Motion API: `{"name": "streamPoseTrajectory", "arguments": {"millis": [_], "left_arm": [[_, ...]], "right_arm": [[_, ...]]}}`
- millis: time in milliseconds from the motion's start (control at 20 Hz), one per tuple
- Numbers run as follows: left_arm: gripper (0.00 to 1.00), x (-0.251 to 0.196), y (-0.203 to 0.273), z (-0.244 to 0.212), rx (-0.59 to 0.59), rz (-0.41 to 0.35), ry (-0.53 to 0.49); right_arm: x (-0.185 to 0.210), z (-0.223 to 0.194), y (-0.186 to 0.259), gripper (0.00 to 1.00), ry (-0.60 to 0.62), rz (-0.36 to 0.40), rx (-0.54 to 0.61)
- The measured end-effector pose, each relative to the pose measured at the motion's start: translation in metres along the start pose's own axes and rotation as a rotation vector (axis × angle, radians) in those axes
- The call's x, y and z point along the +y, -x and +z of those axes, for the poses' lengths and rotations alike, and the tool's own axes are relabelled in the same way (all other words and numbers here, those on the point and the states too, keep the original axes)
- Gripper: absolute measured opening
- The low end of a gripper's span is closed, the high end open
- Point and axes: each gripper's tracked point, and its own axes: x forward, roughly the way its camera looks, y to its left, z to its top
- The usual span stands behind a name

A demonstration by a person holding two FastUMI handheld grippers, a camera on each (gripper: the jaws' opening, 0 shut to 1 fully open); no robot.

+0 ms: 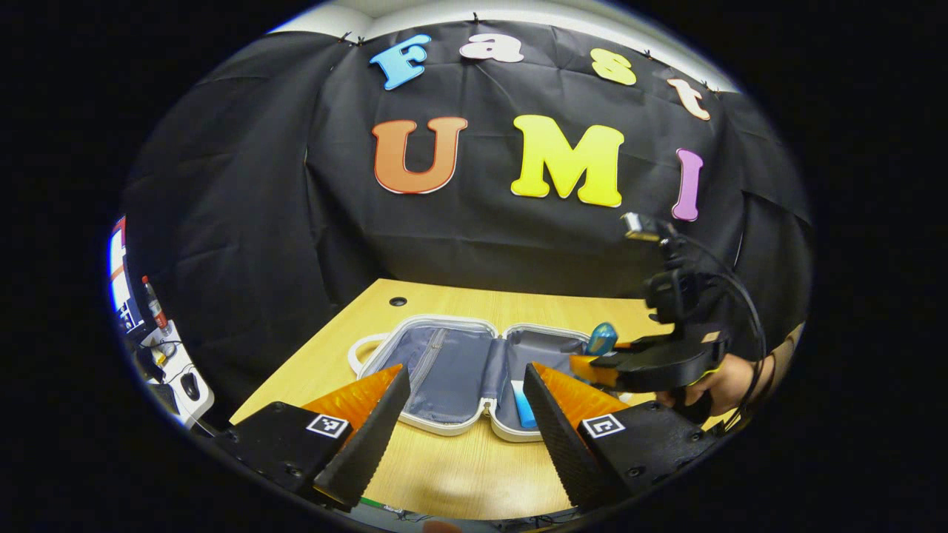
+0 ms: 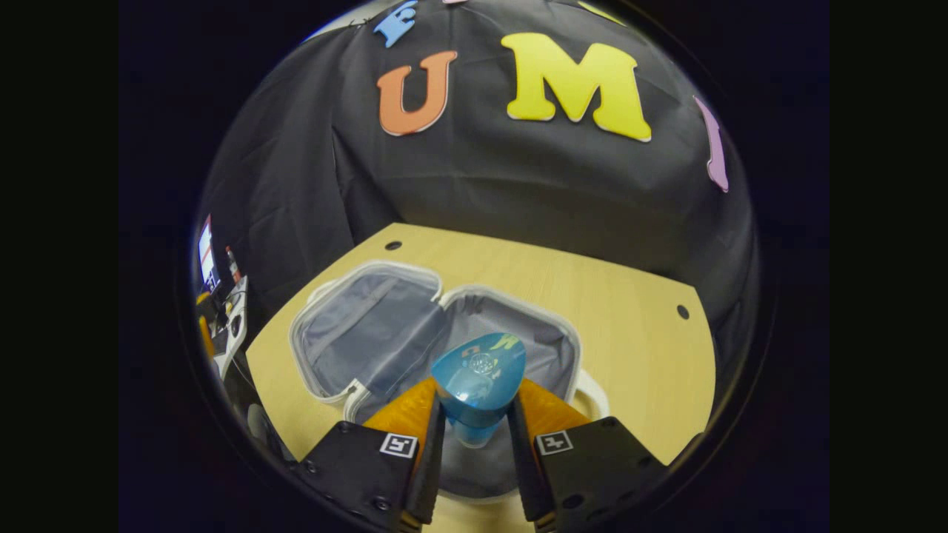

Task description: First open the suitcase, pack the skin care products into it, and then close the suitcase.

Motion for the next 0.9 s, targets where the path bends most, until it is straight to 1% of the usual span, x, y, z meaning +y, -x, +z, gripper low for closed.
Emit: {"name": "streamPoseTrajectory", "arguments": {"millis": [100,150,200,300,350,550,700,800,900], "left_arm": [[0.98,0.0,0.003,0.001,-0.016,-0.006,-0.015],[0.98,-0.001,0.005,0.001,-0.019,-0.009,-0.02],[0.98,0.001,0.005,0.002,-0.025,-0.008,-0.019],[0.98,0.004,0.004,0.001,-0.021,-0.01,-0.009],[0.98,0.005,0.003,0.0,-0.019,-0.007,-0.004],[0.98,0.009,-0.002,-0.007,-0.002,-0.008,0.038],[0.98,0.021,-0.007,-0.009,0.014,0.007,0.045],[0.98,0.029,-0.009,-0.012,0.025,0.015,0.055],[0.98,0.034,-0.011,-0.014,0.031,0.02,0.072]], "right_arm": [[-0.001,-0.022,-0.009,0.41,-0.021,-0.028,0.071],[-0.003,-0.031,-0.013,0.39,-0.044,-0.038,0.108],[-0.005,-0.041,-0.017,0.41,-0.068,-0.051,0.146],[-0.012,-0.058,-0.023,0.41,-0.105,-0.089,0.225],[-0.014,-0.053,-0.024,0.41,-0.128,-0.097,0.217],[-0.018,-0.046,-0.042,0.41,-0.164,-0.139,0.263],[-0.023,-0.042,-0.061,0.41,-0.216,-0.172,0.292],[-0.026,-0.044,-0.071,0.41,-0.259,-0.19,0.321],[-0.028,-0.055,-0.08,0.41,-0.301,-0.208,0.376]]}}
